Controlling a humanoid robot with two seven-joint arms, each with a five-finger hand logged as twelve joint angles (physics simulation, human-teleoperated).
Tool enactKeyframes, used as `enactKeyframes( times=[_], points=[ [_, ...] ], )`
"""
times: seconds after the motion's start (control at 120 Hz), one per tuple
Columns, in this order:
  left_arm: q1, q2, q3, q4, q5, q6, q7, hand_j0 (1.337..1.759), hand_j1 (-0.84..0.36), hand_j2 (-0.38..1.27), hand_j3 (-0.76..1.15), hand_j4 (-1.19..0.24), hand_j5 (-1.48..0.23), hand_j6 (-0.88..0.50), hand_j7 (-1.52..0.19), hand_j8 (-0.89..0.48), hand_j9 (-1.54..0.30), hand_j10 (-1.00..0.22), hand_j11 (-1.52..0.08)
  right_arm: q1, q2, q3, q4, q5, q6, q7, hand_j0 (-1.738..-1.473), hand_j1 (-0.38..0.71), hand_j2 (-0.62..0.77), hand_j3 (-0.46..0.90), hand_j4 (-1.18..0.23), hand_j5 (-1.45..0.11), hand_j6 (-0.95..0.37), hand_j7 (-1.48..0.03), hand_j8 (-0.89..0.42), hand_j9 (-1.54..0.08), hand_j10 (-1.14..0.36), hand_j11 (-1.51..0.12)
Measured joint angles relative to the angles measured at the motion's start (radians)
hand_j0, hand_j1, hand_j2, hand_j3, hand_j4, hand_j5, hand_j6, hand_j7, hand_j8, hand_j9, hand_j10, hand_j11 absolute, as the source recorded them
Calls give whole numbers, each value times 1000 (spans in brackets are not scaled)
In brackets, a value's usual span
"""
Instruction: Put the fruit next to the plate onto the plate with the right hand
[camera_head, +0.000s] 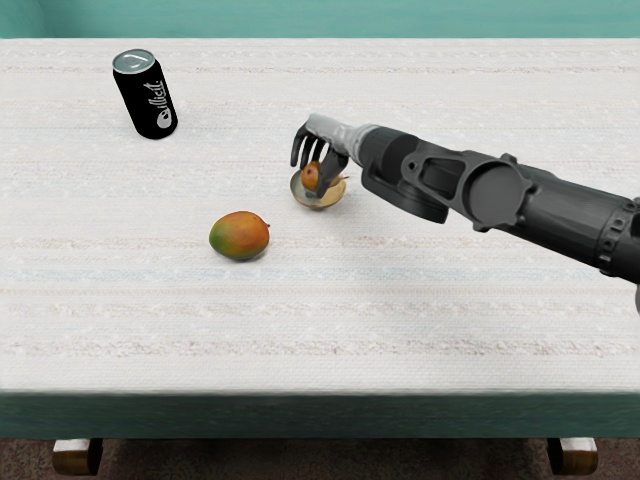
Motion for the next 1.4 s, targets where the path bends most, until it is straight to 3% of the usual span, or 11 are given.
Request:
enactKeyframes(
  times=[0.183, 0.625, 0.858, 0.975, 1.067, 1.208, 1.4],
  points=[
    [0, 0, 0, 0, 0, 0, 0, 1658, 348, 0, 0, -1, -1, -1, -1, -1, -1, -1, -1, 0, 2, -2, -3, 1, 0, -1, -1657, 328, 457, 0, -711, -953, -637, -936, -499, -936, -570, -930],
    [0, 0, 0, 0, 0, 0, 0, 1658, 348, 0, 0, -1, -1, -1, -1, -1, -1, -1, -1, 3, 18, 2, -52, 8, -2, -1, -1658, 251, 61, 0, -542, -711, -533, -707, -471, -708, -519, -707],
    [0, 0, 0, 0, 0, 0, 0, 1658, 348, 0, 0, -1, -1, -1, -1, -1, -1, -1, -1, 3, 24, 8, -65, 13, -4, -1, -1658, 176, -35, 0, -452, -589, -449, -588, -429, -588, -444, -588],
    [0, 0, 0, 0, 0, 0, 0, 1658, 348, 0, 0, -1, -1, -1, -1, -1, -1, -1, -1, 5, 23, 12, -65, 18, -1, -1, -1658, 114, -47, 0, -394, -513, -393, -512, -382, -513, -390, -512],
    [0, 0, 0, 0, 0, 0, 0, 1658, 348, 0, 0, -1, -1, -1, -1, -1, -1, -1, -1, 9, 19, 14, -63, 69, 20, -1, -1658, -20, -35, 0, -281, -365, -280, -364, -272, -364, -278, -364],
    [0, 0, 0, 0, 0, 0, 0, 1658, 348, 0, 0, -1, -1, -1, -1, -1, -1, -1, -1, 8, -34, 99, -58, 233, 235, 0, -1658, -185, -17, 0, -141, -182, -141, -182, -137, -182, -139, -182],
    [0, 0, 0, 0, 0, 0, 0, 1658, 348, 0, 0, -1, -1, -1, -1, -1, -1, -1, -1, 2, -174, 201, -53, 463, 566, -7, -1658, -285, -6, 0, -56, -71, -56, -71, -54, -71, -55, -71]
  ],
)
